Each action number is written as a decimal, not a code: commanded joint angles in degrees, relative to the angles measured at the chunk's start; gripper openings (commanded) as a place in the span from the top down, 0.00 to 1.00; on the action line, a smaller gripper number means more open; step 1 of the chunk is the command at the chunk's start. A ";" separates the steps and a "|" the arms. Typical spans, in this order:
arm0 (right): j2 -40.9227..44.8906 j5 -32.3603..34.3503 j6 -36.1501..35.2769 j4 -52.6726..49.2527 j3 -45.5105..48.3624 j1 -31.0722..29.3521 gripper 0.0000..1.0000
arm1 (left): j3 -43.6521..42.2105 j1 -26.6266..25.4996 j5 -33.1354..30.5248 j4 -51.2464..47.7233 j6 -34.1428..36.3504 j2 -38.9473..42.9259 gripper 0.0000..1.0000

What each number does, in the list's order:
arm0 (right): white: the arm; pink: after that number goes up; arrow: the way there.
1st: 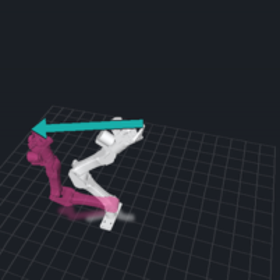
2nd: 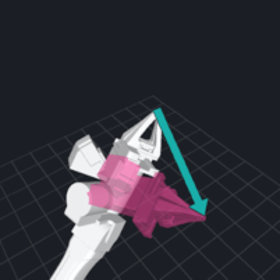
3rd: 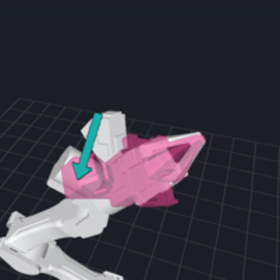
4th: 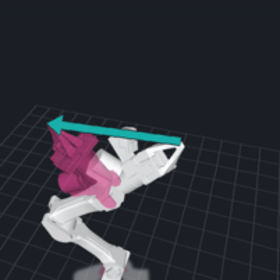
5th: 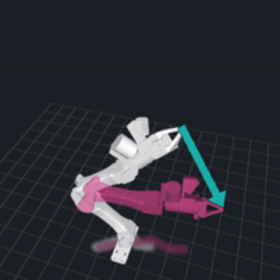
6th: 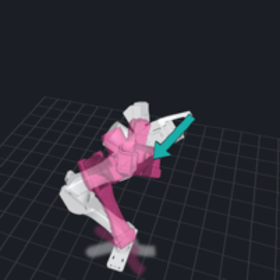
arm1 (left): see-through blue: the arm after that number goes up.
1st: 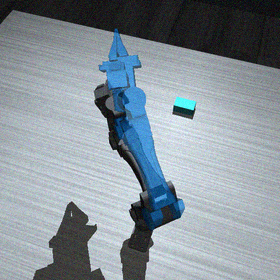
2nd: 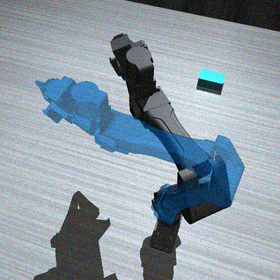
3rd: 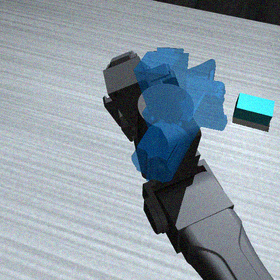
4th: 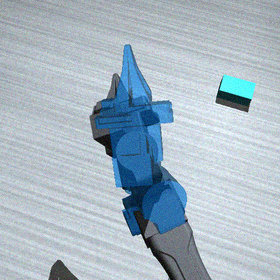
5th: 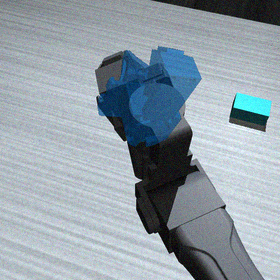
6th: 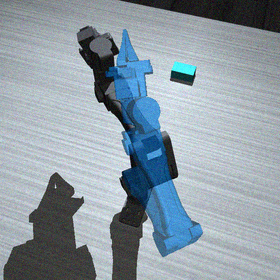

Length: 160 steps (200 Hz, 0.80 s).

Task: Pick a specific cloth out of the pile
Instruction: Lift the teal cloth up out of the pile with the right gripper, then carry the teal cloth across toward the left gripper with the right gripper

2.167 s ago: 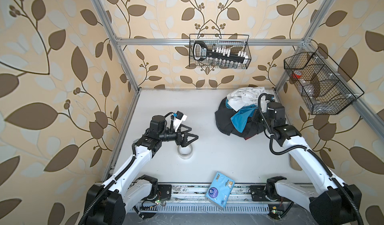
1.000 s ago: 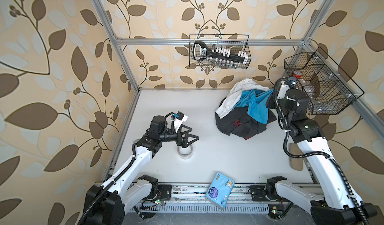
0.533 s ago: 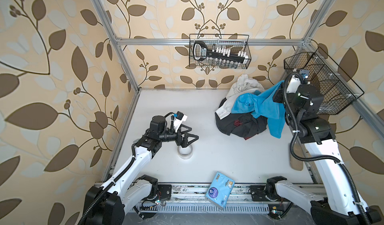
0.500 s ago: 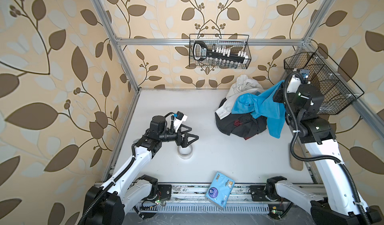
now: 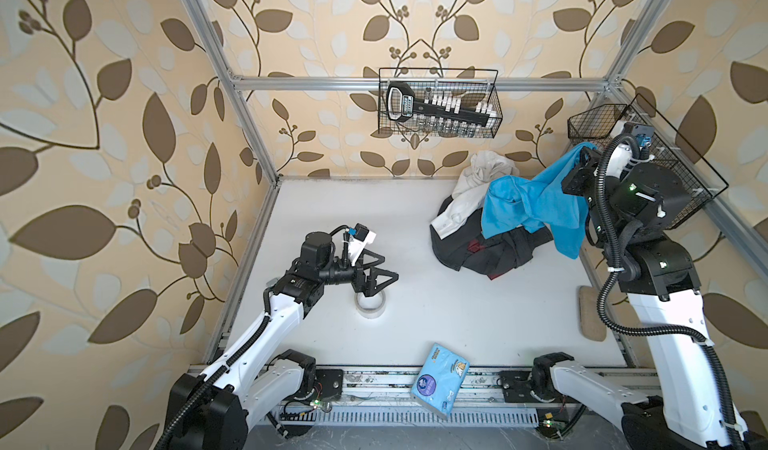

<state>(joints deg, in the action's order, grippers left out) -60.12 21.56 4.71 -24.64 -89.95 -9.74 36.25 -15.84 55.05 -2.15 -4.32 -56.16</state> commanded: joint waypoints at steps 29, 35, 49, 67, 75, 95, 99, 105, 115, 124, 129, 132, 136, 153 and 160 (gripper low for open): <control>-0.78 -3.93 0.56 1.92 -8.63 -0.27 1.00 | 0.30 -0.56 0.57 0.14 1.93 1.13 0.01; -0.95 -4.54 0.84 1.97 -9.27 -0.28 1.00 | 0.31 -0.60 0.59 0.13 1.95 1.14 0.01; -1.38 -6.45 1.67 2.02 -10.51 -0.30 1.00 | 0.31 -0.60 0.58 0.08 2.03 1.22 0.01; -1.99 -9.21 2.91 2.14 -11.33 -0.21 1.00 | 0.36 -0.60 0.54 0.04 2.12 1.23 0.01; -2.17 -10.53 3.48 2.14 -11.50 -0.23 1.00 | 0.32 -0.60 0.51 0.04 2.21 1.22 0.01; -2.48 -14.30 5.24 2.38 -11.15 -0.23 1.00 | 0.41 -0.60 0.51 -0.04 2.37 1.19 0.01; -2.46 -15.46 5.70 2.53 -10.98 -0.28 1.00 | 0.40 -0.61 0.51 -0.04 2.38 1.16 0.01; -2.57 -16.98 6.30 2.73 -10.68 -0.29 1.00 | 0.41 -0.60 0.50 -0.04 2.45 1.19 0.01; -2.72 -19.45 7.54 3.14 -10.20 -0.36 1.00 | 0.40 -0.68 0.50 -0.13 2.49 1.21 0.01; -2.96 -21.63 8.47 3.56 -9.71 -0.37 1.00 | 0.40 -0.61 0.50 -0.21 2.56 1.23 0.01; -3.10 -22.51 8.99 3.80 -9.33 -0.30 1.00 | 0.40 -0.64 0.42 -0.22 2.56 1.23 0.01; -3.16 -23.04 9.33 3.94 -9.14 -0.32 1.00 | 0.41 -0.68 0.41 -0.22 2.56 1.23 0.01; -3.21 -23.76 9.76 4.23 -8.92 -0.33 1.00 | 0.40 -0.69 0.41 -0.22 2.56 1.23 0.01; -3.47 -27.21 11.22 5.71 -7.25 -0.66 1.00 | 0.32 -0.68 0.32 -0.22 2.65 1.32 0.01; -3.74 -28.38 11.69 6.11 -6.77 -0.91 1.00 | 0.31 -0.69 0.32 -0.24 2.65 1.32 0.01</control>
<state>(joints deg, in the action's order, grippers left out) -63.53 0.25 13.13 -22.63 -98.32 -9.93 36.25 -15.84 55.02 -2.83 -3.07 -56.07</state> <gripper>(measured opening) 0.048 0.989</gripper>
